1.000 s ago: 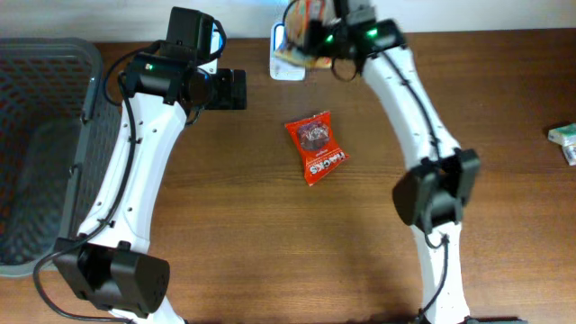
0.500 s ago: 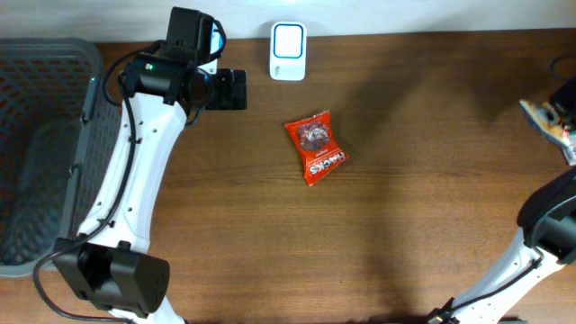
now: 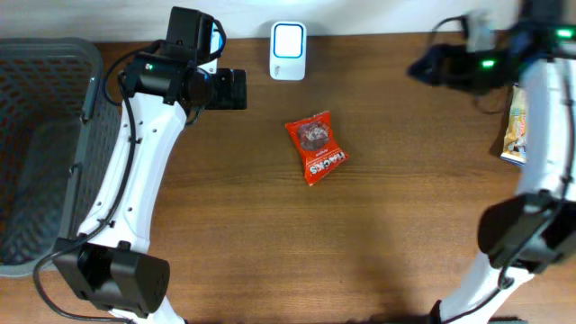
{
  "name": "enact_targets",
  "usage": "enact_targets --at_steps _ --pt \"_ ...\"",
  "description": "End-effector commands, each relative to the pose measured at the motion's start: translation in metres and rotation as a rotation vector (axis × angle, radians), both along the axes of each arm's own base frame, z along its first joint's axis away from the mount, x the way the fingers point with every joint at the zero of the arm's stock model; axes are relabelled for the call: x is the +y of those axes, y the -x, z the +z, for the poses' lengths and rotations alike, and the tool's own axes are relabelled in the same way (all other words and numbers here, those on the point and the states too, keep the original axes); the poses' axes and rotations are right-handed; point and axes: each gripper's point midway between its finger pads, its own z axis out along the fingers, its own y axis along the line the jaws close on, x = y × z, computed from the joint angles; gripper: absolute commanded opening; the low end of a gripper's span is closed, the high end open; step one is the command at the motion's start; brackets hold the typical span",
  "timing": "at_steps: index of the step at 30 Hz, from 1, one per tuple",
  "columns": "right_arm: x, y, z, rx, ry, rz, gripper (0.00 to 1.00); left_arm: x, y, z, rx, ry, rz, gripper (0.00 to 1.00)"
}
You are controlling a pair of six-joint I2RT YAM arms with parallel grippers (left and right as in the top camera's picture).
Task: Scan the item barcode
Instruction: 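Carry the wipes package to the right edge and release it, then grasp the red snack bag with the right gripper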
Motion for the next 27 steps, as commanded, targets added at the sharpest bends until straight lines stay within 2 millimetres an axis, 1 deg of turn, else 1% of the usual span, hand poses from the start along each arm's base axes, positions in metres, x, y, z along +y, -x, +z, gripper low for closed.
enact_targets --at_steps 1,2,3,4,5,6,7,8,9,10,11,12,13,14,15,16,17,18,19,20,21,22,23,24,25,26,27 --pt "0.084 -0.002 -0.080 0.077 0.116 0.271 0.99 0.002 0.000 0.002 -0.002 0.004 -0.003 0.99" --pt "0.100 0.000 -0.112 0.135 0.206 0.313 0.98 0.002 0.000 0.002 -0.002 0.004 -0.003 0.99" --pt "0.121 0.006 -0.140 0.187 0.247 0.368 0.98 0.002 0.000 0.002 -0.002 0.004 -0.003 0.99" --pt "0.141 0.011 -0.162 0.223 0.250 0.417 0.98 0.002 0.000 0.002 -0.002 0.004 -0.003 0.99" --pt "0.153 0.016 -0.178 0.248 0.253 0.446 0.90 0.002 0.000 0.002 -0.002 0.004 -0.003 0.99" --pt "0.167 0.022 -0.201 0.286 0.258 0.483 0.66 0.002 0.000 0.002 -0.002 0.004 -0.003 0.99" --pt "0.169 0.023 -0.212 0.313 0.272 0.467 0.60 0.002 0.000 0.002 -0.002 0.004 -0.003 0.99" --pt "0.167 0.022 -0.216 0.328 0.285 0.443 0.51 0.002 0.000 0.002 -0.002 0.004 -0.003 0.99" --pt "0.166 0.021 -0.220 0.342 0.290 0.427 0.40 0.002 0.000 0.002 -0.002 0.004 -0.003 0.99" --pt "0.165 0.022 -0.223 0.349 0.296 0.423 0.34 0.002 0.000 0.002 -0.002 0.004 -0.003 0.99" --pt "0.160 0.023 -0.227 0.358 0.323 0.417 0.34 0.002 0.000 0.002 -0.002 0.004 -0.003 0.99" --pt "0.158 0.025 -0.233 0.375 0.334 0.402 0.37 0.002 0.000 0.002 -0.002 0.004 -0.003 0.99" --pt "0.157 0.028 -0.240 0.394 0.331 0.383 0.50 0.002 0.000 0.002 -0.002 0.004 -0.003 0.99" --pt "0.156 0.031 -0.246 0.413 0.328 0.365 0.58 0.002 0.000 0.002 -0.002 0.004 -0.003 0.99" --pt "0.155 0.035 -0.251 0.426 0.328 0.363 0.64 0.002 0.000 0.002 -0.002 0.004 -0.003 0.99" --pt "0.154 0.039 -0.254 0.443 0.329 0.360 0.64 0.002 0.000 0.002 -0.002 0.004 -0.003 0.99" --pt "0.153 0.042 -0.256 0.458 0.328 0.352 0.57 0.002 0.000 0.002 -0.002 0.004 -0.003 0.99" --pt "0.153 0.045 -0.256 0.471 0.330 0.354 0.55 0.002 0.000 0.002 -0.002 0.004 -0.003 0.99" --pt "0.152 0.045 -0.256 0.480 0.329 0.340 0.38 0.002 0.000 0.002 -0.002 0.004 -0.003 0.99" --pt "0.135 0.042 -0.261 0.510 0.408 0.252 0.22 0.002 0.000 0.002 -0.002 0.004 -0.003 0.99" --pt "0.121 0.041 -0.259 0.532 0.470 0.198 0.22 0.002 0.000 0.002 -0.002 0.004 -0.003 0.99" --pt "0.113 0.043 -0.249 0.562 0.485 0.174 0.22 0.002 0.000 0.002 -0.002 0.004 -0.003 0.99" --pt "0.101 0.042 -0.225 0.600 0.479 0.137 0.27 0.002 0.000 0.002 -0.002 0.004 -0.003 0.99" --pt "0.096 0.042 -0.214 0.613 0.478 0.129 0.37 0.002 0.000 0.002 -0.002 0.004 -0.003 0.99" --pt "0.093 0.045 -0.205 0.631 0.477 0.125 0.55 0.002 0.000 0.002 -0.002 0.004 -0.003 0.99" --pt "0.090 0.053 -0.201 0.662 0.484 0.139 0.78 0.002 0.000 0.002 -0.002 0.004 -0.003 0.99" --pt "0.091 0.059 -0.204 0.679 0.488 0.166 0.82 0.002 0.000 0.002 -0.002 0.004 -0.003 0.99"
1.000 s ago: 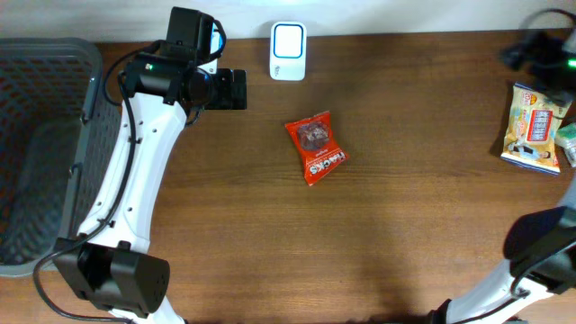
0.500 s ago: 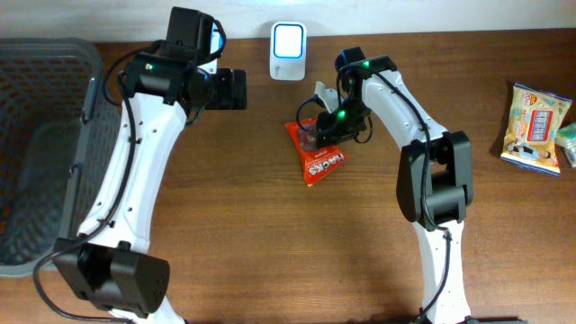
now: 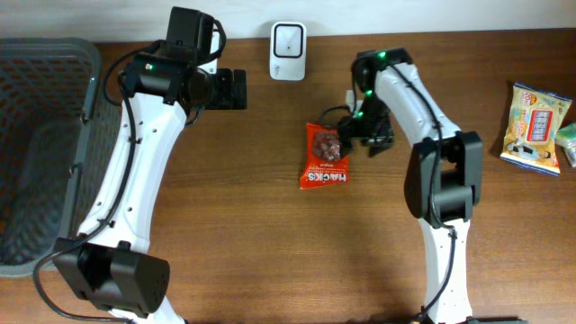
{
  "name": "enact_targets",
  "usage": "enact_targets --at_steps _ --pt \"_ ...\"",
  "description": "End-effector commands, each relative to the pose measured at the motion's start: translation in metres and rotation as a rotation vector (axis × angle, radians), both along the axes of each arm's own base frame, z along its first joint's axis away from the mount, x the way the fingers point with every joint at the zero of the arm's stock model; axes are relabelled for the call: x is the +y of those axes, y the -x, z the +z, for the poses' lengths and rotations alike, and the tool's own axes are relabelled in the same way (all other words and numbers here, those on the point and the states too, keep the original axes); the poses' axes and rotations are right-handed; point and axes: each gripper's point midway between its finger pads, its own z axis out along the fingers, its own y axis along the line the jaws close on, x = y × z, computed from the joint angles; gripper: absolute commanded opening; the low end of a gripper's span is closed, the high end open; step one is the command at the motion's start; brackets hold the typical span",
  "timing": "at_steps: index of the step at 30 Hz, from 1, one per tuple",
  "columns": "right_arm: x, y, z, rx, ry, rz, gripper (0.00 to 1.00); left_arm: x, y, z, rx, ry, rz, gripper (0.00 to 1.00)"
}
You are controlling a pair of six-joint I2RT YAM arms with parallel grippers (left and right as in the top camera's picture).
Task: Scan the item barcode
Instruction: 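Grasp the red snack bag with the right gripper, then hold the red bag up to the scanner with the right gripper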
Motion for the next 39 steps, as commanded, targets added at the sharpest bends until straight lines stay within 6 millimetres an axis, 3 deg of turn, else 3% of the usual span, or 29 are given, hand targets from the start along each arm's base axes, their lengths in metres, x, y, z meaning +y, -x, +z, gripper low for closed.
enact_targets --at_steps 1,4,7,8,9,10,11,14,15,16,18,19,20,22,24,26,28,29,30,31,33,36,37,39 --pt "0.007 0.014 -0.010 0.054 -0.024 0.020 0.99 0.002 0.000 0.001 -0.001 0.003 -0.003 0.99" --pt "0.053 0.030 -0.025 0.070 -0.262 0.134 0.99 0.002 0.000 0.001 -0.001 0.003 -0.003 0.99" --pt "0.064 0.024 -0.037 0.042 -0.288 0.090 0.99 0.002 0.000 0.001 -0.002 0.004 -0.003 0.99" --pt "0.064 0.019 -0.044 0.018 -0.282 0.074 0.60 0.002 0.000 0.001 -0.001 0.004 -0.003 0.99" --pt "0.064 0.017 -0.047 0.013 -0.278 0.055 0.42 0.002 0.000 0.001 -0.001 0.003 -0.003 0.99" --pt "0.065 0.014 -0.048 0.005 -0.275 0.033 0.16 0.002 0.000 0.001 -0.001 0.003 -0.003 0.99" --pt "0.066 0.011 -0.047 -0.002 -0.275 0.024 0.04 0.002 0.000 0.001 -0.001 0.004 -0.003 0.99" --pt "0.067 -0.008 -0.027 -0.061 -0.288 0.001 0.04 0.002 0.000 0.001 -0.001 0.003 -0.003 0.99" --pt "0.065 -0.021 -0.005 -0.109 -0.296 -0.003 0.04 0.002 0.000 0.001 -0.001 0.003 -0.003 0.99" --pt "0.051 -0.037 0.019 -0.173 -0.206 -0.051 0.04 0.002 0.000 0.001 -0.001 0.003 -0.003 0.99" --pt "0.002 -0.060 0.067 -0.326 0.125 -0.127 0.04 0.002 0.000 0.001 -0.001 0.003 -0.003 0.99" --pt "-0.027 -0.066 0.083 -0.398 0.339 -0.194 0.04 0.002 0.000 0.001 -0.001 0.004 -0.003 0.99" --pt "-0.043 -0.067 0.091 -0.442 0.482 -0.235 0.04 0.002 0.000 0.001 -0.001 0.003 -0.003 0.99" --pt "-0.068 -0.063 0.110 -0.561 0.800 -0.309 0.04 0.002 0.000 0.001 -0.001 0.003 -0.003 0.99" --pt "-0.070 -0.066 0.116 -0.644 0.947 -0.299 0.04 0.002 0.000 0.001 -0.001 0.003 -0.003 0.99" --pt "-0.061 -0.067 0.092 -0.643 0.988 -0.246 0.04 0.002 0.000 0.001 -0.001 0.003 -0.003 0.99" --pt "-0.042 -0.058 0.049 -0.599 0.973 -0.187 0.04 0.002 0.000 0.001 -0.001 0.004 -0.003 0.99" --pt "-0.025 -0.051 0.029 -0.565 0.911 -0.176 0.04 0.002 0.000 0.001 -0.002 0.004 -0.003 0.99" --pt "0.007 -0.040 0.008 -0.527 0.800 -0.167 0.04 0.002 0.000 0.001 -0.001 0.003 -0.003 0.99" --pt "0.032 -0.035 0.001 -0.508 0.718 -0.161 0.04 0.002 0.000 0.001 -0.001 0.003 -0.003 0.99" --pt "0.061 -0.032 0.005 -0.435 0.535 -0.117 0.04 0.002 0.000 0.001 -0.001 0.003 -0.003 0.99" --pt "0.068 -0.036 0.031 -0.434 0.470 -0.114 0.04 0.002 0.000 0.001 -0.001 0.003 -0.003 0.99" --pt "0.087 -0.030 0.029 -0.368 0.325 -0.040 0.04 0.002 0.000 0.001 -0.001 0.004 -0.003 0.99" --pt "0.096 -0.031 0.034 -0.273 0.100 -0.061 0.04 0.002 0.000 0.001 -0.001 0.003 -0.003 0.99"
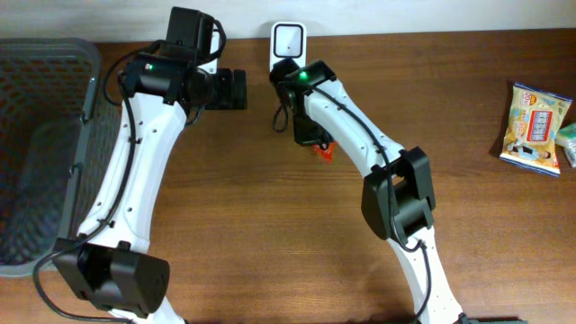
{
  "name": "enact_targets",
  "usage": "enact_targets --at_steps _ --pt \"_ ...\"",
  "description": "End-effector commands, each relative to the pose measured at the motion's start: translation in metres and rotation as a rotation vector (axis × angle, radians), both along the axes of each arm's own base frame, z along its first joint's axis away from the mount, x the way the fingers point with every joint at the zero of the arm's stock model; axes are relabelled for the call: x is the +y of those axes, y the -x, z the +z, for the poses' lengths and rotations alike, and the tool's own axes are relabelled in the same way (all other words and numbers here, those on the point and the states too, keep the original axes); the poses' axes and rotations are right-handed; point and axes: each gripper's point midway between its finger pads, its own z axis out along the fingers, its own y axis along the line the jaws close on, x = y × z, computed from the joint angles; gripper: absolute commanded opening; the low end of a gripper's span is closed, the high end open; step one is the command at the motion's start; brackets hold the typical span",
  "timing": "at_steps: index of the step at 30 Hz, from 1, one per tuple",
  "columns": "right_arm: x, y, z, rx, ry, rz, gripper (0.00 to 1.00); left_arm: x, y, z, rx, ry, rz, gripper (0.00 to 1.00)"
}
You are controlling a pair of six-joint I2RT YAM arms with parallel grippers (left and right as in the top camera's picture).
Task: Scan the item barcode
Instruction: 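Hold the red bag up to the scanner with the right gripper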
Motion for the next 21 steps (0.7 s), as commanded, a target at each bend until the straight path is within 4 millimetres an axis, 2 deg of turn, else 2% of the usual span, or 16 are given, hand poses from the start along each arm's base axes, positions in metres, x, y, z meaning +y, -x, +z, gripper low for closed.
enact_targets --at_steps 1,2,3,4,5,6,7,8,9,11,12,13,17,18,19,21 --pt "0.025 -0.002 0.021 0.132 -0.460 0.096 0.04 0.002 0.000 0.001 -0.002 0.004 -0.003 0.99" --pt "0.031 -0.006 0.041 0.173 -0.754 0.153 0.04 0.001 0.000 0.002 -0.002 0.004 -0.003 0.99" --pt "0.025 -0.011 0.054 0.166 -0.884 0.170 0.04 0.002 0.000 0.001 -0.002 0.004 -0.003 0.99" --pt "0.004 -0.020 0.059 0.144 -0.930 0.151 0.04 0.002 0.000 0.001 -0.002 0.004 -0.003 0.99" --pt "-0.017 -0.023 0.052 0.140 -0.887 0.129 0.36 0.002 0.000 0.001 -0.002 0.004 -0.003 0.99" --pt "-0.041 -0.022 0.041 0.154 -0.788 0.093 0.60 0.001 0.000 0.002 -0.002 0.004 -0.003 0.99" --pt "-0.054 -0.018 0.034 0.169 -0.710 0.075 0.74 0.002 0.000 0.001 -0.002 0.004 -0.003 0.99" --pt "-0.056 -0.015 0.033 0.181 -0.685 0.071 0.85 0.002 0.000 0.001 -0.002 0.004 -0.003 0.99" --pt "-0.058 -0.013 0.031 0.187 -0.658 0.074 0.89 0.002 0.000 0.001 -0.002 0.004 -0.003 0.99" --pt "-0.047 -0.014 0.030 0.175 -0.633 0.108 0.89 0.002 0.000 0.001 -0.002 0.004 -0.003 0.99" --pt "-0.047 -0.022 0.023 0.136 -0.537 0.095 0.89 0.002 0.000 0.001 -0.002 0.004 -0.003 0.99" --pt "-0.056 -0.036 0.014 0.054 -0.329 0.046 0.89 0.002 0.000 0.001 -0.002 0.004 -0.003 0.99" --pt "-0.056 -0.053 0.016 -0.165 0.082 -0.069 0.88 0.002 0.000 0.001 -0.002 0.004 -0.003 0.99" --pt "-0.049 -0.051 0.009 -0.194 0.134 -0.115 0.88 0.002 0.000 0.001 -0.002 0.004 -0.003 0.99" --pt "-0.036 -0.046 -0.012 -0.185 0.137 -0.156 0.88 0.001 0.000 0.002 -0.002 0.004 -0.003 0.99" --pt "-0.032 -0.047 -0.037 -0.183 0.156 -0.195 0.88 0.002 0.000 0.001 -0.002 0.004 -0.003 0.99"
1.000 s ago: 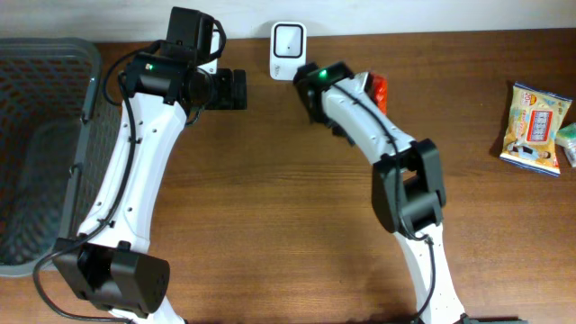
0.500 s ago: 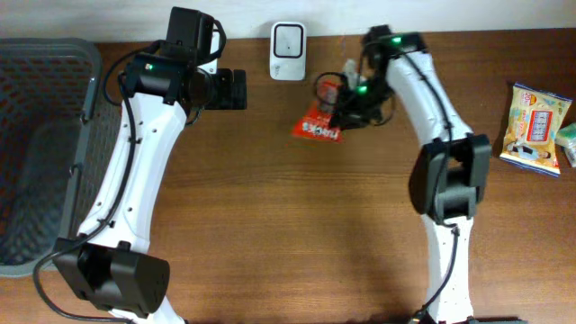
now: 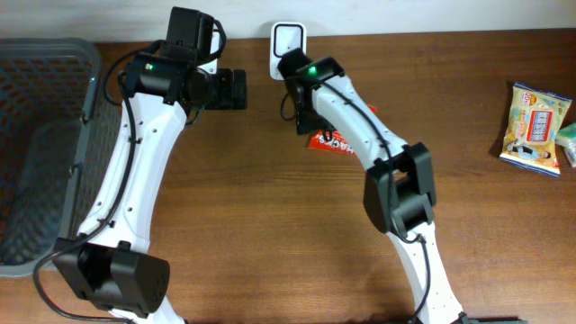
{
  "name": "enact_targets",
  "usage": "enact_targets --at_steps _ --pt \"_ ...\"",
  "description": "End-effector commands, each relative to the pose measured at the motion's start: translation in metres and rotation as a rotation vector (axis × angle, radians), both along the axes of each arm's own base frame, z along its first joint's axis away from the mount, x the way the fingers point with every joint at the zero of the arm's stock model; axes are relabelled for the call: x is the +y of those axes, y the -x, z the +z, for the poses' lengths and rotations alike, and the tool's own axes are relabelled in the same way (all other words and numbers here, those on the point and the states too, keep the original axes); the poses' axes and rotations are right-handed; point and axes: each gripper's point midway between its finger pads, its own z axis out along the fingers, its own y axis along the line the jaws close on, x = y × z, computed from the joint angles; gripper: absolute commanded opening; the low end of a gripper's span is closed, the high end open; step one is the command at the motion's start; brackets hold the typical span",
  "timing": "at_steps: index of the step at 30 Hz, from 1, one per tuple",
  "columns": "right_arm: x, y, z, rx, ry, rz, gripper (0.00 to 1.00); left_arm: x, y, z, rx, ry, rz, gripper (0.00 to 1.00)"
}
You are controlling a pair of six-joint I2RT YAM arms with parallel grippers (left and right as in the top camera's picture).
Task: Scan the item barcode
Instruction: 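Hold the red bag up to the scanner with the right gripper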
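Note:
A red snack packet (image 3: 331,139) with white lettering peeks out from under my right arm, just below the white barcode scanner (image 3: 288,38) at the table's far edge. My right gripper (image 3: 310,124) points down over the packet and appears shut on it. The fingers themselves are mostly hidden by the wrist. My left gripper (image 3: 236,90) hangs to the left of the scanner with nothing in it. Its jaw state cannot be made out from above.
A dark grey mesh basket (image 3: 36,153) fills the left edge of the table. A yellow snack bag (image 3: 535,124) lies at the far right, with a small greenish item (image 3: 567,137) beside it. The wooden table (image 3: 270,234) stretches toward the front.
My right wrist has shifted slightly up and to the right, closer to the scanner. More of the red packet and its lettering now shows below the gripper. The left arm has not moved.
The red packet first lay in the middle of the table with my right arm off at the far right. Then my right gripper was at the packet's right edge. Later the packet was under the gripper below the scanner, where it remains now.

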Motion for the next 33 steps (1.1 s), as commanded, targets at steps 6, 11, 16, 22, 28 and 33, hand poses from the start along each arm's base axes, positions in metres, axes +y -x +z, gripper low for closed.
enact_targets --at_steps 6,11,16,22,28,33 --pt "0.000 -0.004 -0.050 0.009 0.030 -0.086 0.33 0.002 0.000 0.001 -0.002 0.004 -0.003 0.99" --pt "0.047 -0.008 0.024 0.067 -0.319 0.173 0.11 0.002 0.000 0.001 -0.002 0.004 -0.003 0.99" --pt "0.068 -0.003 0.093 0.138 -1.074 0.478 0.11 0.002 0.000 0.001 -0.002 0.004 -0.003 0.99" --pt "0.049 0.017 0.158 0.080 -1.547 0.598 0.04 0.002 0.000 0.001 -0.002 0.004 -0.003 0.99" --pt "0.067 0.038 0.144 0.179 -1.467 0.623 0.04 0.002 0.000 0.002 -0.002 0.004 -0.003 0.99" --pt "0.048 0.038 0.112 0.196 -1.252 0.696 0.04 0.002 0.000 0.001 -0.002 0.004 -0.003 0.99"
